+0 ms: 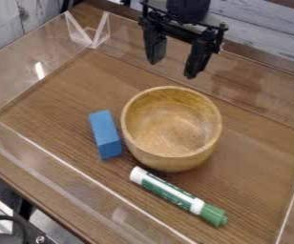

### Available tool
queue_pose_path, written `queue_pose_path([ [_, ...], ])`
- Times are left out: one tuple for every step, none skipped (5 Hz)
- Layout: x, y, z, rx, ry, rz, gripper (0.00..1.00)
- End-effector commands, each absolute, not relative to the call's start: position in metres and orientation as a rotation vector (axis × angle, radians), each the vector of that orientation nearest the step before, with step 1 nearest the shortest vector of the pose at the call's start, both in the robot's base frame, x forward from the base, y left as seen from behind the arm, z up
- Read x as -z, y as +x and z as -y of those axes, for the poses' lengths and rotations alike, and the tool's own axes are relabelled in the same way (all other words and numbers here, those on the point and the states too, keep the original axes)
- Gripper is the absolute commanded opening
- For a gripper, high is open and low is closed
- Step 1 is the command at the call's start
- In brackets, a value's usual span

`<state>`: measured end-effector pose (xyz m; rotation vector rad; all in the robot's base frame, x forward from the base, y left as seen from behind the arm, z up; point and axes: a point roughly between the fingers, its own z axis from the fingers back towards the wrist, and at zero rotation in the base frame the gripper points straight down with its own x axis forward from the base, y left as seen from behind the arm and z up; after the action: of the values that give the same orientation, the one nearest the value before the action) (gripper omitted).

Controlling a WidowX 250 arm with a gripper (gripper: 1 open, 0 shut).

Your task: Put the blue block in the brown bowl

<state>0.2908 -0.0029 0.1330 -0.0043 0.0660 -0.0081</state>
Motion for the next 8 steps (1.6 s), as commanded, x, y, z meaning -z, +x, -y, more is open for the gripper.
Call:
queue_pose_path([
  [-0.126, 0.286, 0.000, -0.019, -0.008, -0.081, 1.00],
  [-0.123, 0.269, -0.010, -0.131, -0.019, -0.067, 1.00],
  [-0.126, 0.250, -0.023, -0.248, -0.028, -0.041, 1.00],
  [-0.123, 0.236, -0.041, -0.364, -0.035, -0.022, 1.00],
  [-0.115, 0.230, -0.059, -0.421, -0.042, -0.012, 1.00],
  [-0.105, 0.227, -0.068, -0.458, -0.045, -0.005, 1.00],
  [-0.097, 0.227, -0.068, -0.477, -0.046, -0.009, 1.00],
  [-0.088, 0.226, -0.066, -0.499, -0.044, -0.010, 1.00],
])
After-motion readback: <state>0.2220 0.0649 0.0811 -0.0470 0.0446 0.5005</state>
